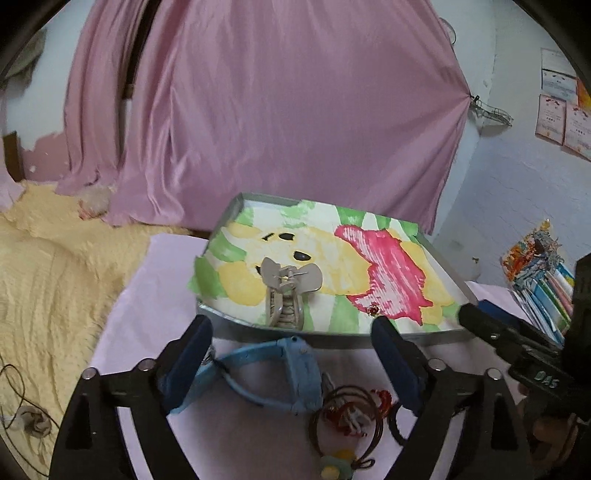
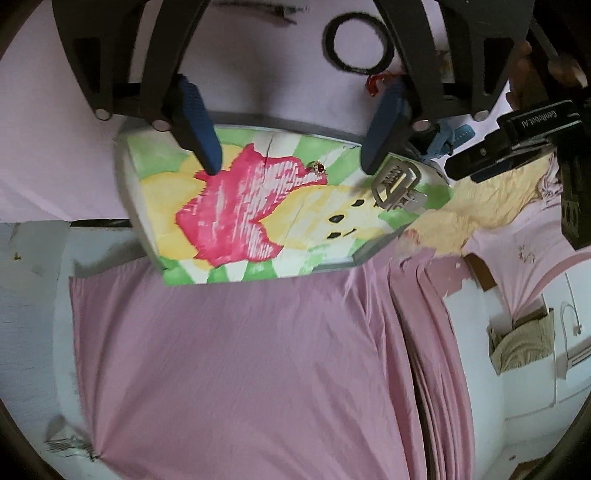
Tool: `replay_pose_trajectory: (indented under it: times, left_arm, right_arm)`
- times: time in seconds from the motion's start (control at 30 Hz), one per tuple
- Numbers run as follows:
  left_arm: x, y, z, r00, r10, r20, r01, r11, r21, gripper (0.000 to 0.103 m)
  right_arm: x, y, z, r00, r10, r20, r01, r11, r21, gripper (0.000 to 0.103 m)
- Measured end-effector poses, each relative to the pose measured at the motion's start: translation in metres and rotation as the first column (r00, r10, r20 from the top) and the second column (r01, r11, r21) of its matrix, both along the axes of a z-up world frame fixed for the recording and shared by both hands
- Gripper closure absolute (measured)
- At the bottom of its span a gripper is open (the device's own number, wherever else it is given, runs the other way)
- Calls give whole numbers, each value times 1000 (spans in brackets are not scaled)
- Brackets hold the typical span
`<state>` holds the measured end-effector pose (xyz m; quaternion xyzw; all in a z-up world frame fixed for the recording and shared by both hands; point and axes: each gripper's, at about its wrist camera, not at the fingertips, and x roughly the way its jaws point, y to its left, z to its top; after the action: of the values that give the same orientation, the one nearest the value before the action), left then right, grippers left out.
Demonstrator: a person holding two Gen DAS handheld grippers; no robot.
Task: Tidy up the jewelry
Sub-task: 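Withdraw both open tools from the tray back over the table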
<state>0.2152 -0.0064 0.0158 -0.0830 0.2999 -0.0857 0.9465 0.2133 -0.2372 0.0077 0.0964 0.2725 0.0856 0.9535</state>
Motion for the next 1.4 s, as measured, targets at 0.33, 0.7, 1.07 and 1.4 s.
replay_pose_trajectory:
  times: [0.33,0.7,1.07,1.4]
  left_arm:
    - [-55,5,7,988,54,146,-56,998,13,1]
    - [-105,-11,6,969,14,247,-44,992,115,1]
    - [-117,-17,-6,979,1,206,-26,993,119,1]
    - [-97,-19,-24,998,-41,44,36,993,110,1]
  right_arm:
    - [-61,-6,5,992,-59,110,62,998,-23,12]
    - [-117,-8,4,967,-110,229,134,987,-92,11]
    - [-131,-11,-11,977,-101,189,125,984,-124,11]
    - [-119,-17,-20,990,-105,91,115,987,-112,11]
